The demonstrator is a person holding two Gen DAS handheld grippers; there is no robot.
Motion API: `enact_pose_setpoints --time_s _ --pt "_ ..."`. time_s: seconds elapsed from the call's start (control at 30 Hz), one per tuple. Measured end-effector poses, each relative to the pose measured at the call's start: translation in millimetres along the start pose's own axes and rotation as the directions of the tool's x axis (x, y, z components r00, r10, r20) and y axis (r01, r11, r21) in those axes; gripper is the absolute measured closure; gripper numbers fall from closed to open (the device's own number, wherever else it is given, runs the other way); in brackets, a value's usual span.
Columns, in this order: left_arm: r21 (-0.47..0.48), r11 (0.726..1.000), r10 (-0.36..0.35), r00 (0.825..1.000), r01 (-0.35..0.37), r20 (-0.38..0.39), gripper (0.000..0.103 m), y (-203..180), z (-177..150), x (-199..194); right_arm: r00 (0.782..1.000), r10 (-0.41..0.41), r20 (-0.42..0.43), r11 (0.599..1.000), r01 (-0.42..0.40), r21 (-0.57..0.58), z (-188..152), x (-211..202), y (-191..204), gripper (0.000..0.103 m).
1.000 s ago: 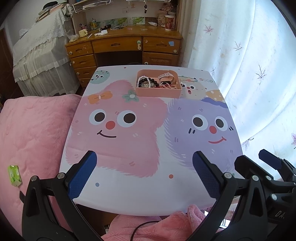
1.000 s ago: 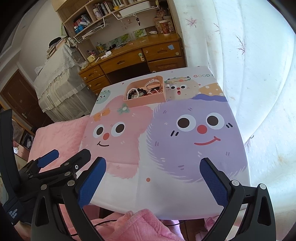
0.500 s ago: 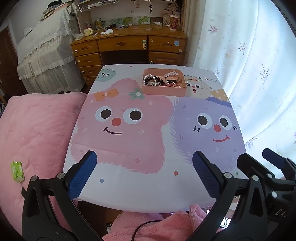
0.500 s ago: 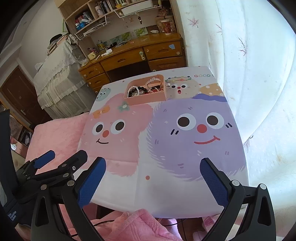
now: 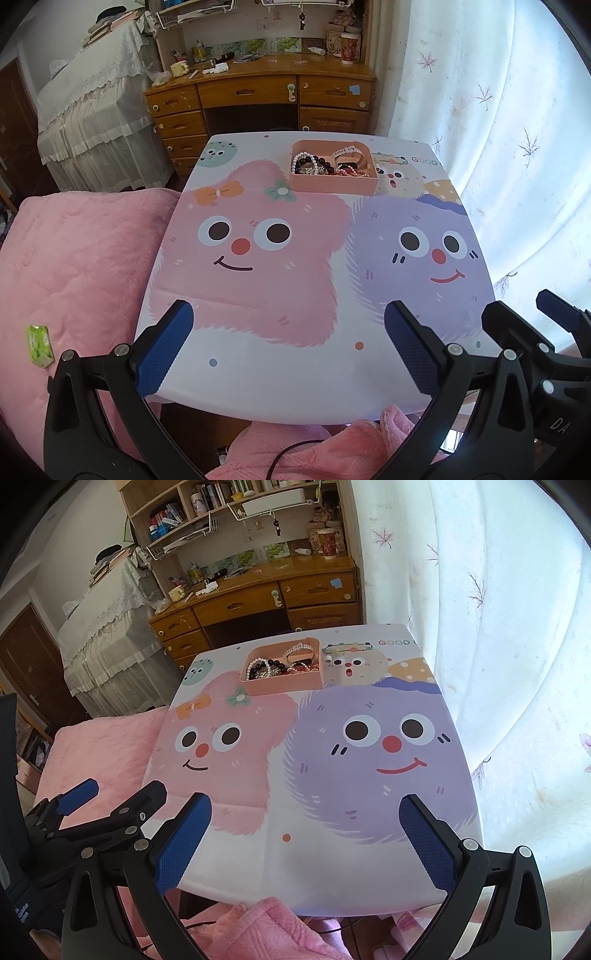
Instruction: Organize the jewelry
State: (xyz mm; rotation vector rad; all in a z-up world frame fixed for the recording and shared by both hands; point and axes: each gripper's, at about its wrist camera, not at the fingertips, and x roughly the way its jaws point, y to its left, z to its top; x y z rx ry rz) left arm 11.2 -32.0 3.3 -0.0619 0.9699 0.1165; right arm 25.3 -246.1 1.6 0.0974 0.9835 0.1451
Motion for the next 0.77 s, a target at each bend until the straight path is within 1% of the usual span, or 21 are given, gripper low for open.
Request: enact_pose_setpoints --time_s 0.33,0.77 --pt "-0.009 1.000 0.005 1.000 -0.005 0.013 0.000 7.6 2.6 -3.8 1.000 0.001 0.003 1.000 -0.001 -0.013 1.6 -2.3 4.0 0.000" --pt "-0.008 1.000 0.004 1.000 -0.004 0.010 0.000 6.7 3.1 -2.5 1.000 0.003 -0.002 1.000 -0.003 -0.011 2.8 -0.8 4.2 0.000"
